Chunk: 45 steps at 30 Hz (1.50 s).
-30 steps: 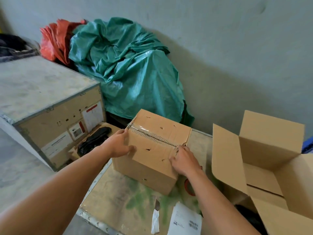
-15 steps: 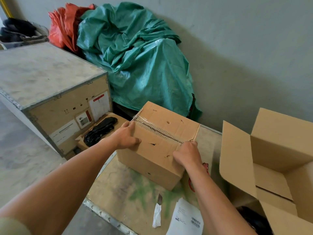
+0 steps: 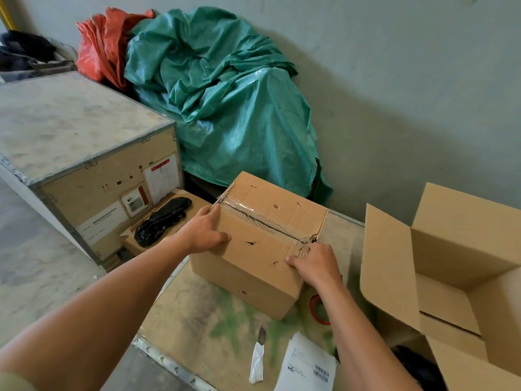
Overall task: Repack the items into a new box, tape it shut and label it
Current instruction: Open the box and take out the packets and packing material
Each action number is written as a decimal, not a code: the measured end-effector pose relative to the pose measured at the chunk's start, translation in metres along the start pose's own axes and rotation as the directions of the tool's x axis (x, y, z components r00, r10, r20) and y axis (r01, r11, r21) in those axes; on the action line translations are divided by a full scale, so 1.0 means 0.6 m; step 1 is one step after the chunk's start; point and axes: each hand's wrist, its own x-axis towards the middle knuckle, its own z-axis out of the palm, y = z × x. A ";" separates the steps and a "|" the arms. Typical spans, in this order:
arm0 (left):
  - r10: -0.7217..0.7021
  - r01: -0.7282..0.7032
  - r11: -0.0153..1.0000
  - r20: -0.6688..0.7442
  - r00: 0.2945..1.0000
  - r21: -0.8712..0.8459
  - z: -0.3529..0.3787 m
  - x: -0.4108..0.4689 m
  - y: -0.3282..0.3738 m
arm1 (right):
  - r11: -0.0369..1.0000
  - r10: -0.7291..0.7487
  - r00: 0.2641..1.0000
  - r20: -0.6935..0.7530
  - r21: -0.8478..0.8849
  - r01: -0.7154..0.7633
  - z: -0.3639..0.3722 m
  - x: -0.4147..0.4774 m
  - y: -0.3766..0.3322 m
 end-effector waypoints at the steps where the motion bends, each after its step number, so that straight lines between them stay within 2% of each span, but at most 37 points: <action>1: 0.006 -0.006 1.000 -0.003 1.000 -0.001 0.000 -0.001 0.002 | 0.998 -0.002 1.000 -0.010 0.057 0.002 -0.003 -0.001 0.002; 5: 0.000 -0.001 0.999 -0.024 1.000 -0.043 -0.001 -0.002 0.003 | 0.964 0.031 0.999 -0.015 0.263 -0.026 -0.003 -0.004 0.009; 7: -0.010 0.009 0.999 -0.031 0.999 -0.052 -0.003 -0.001 0.003 | 0.951 0.054 0.998 -0.045 0.307 -0.038 0.002 -0.005 0.014; 11: -0.025 0.021 0.996 -0.047 0.999 -0.083 -0.004 -0.003 0.008 | 0.932 0.104 0.994 -0.031 0.352 -0.087 0.011 -0.004 0.024; 13: -0.018 0.014 0.997 -0.056 0.998 -0.073 -0.003 -0.004 0.010 | 0.947 0.124 0.992 -0.040 0.304 -0.106 0.014 -0.003 0.020; 17: -0.025 0.021 0.998 -0.060 0.998 -0.064 -0.003 -0.009 0.012 | 0.933 0.172 0.985 0.026 0.315 -0.172 0.016 -0.003 0.004; 23: -0.036 0.031 0.996 -0.061 0.997 -0.083 -0.009 -0.012 0.007 | 0.919 0.124 0.992 -0.029 0.380 -0.103 0.022 0.003 0.007; 27: -0.049 0.042 0.994 -0.072 0.996 -0.101 -0.010 -0.012 0.012 | 0.941 0.085 0.992 -0.094 0.335 -0.049 0.011 -0.007 0.005; 32: -0.078 0.064 0.988 -0.097 0.992 -0.138 -0.010 -0.011 0.012 | 0.963 0.044 0.994 -0.102 0.270 -0.015 0.006 -0.019 0.004; 35: -0.089 0.074 0.987 -0.102 0.991 -0.145 -0.011 -0.010 0.015 | 0.984 0.040 0.989 -0.143 0.177 -0.014 0.002 -0.020 -0.002; 37: -0.091 0.076 0.986 -0.102 0.991 -0.148 -0.012 -0.010 0.016 | 0.997 -0.035 0.984 -0.175 0.068 0.048 0.004 -0.018 -0.006; 40: -0.082 0.068 0.988 -0.097 0.992 -0.137 -0.011 -0.012 0.015 | 0.977 -0.171 0.981 -0.091 -0.148 0.156 0.003 -0.011 -0.011; 45: -0.070 0.058 0.991 -0.096 0.993 -0.124 -0.010 -0.013 0.013 | 0.909 -0.169 0.983 0.067 -0.374 0.182 -0.003 0.002 -0.028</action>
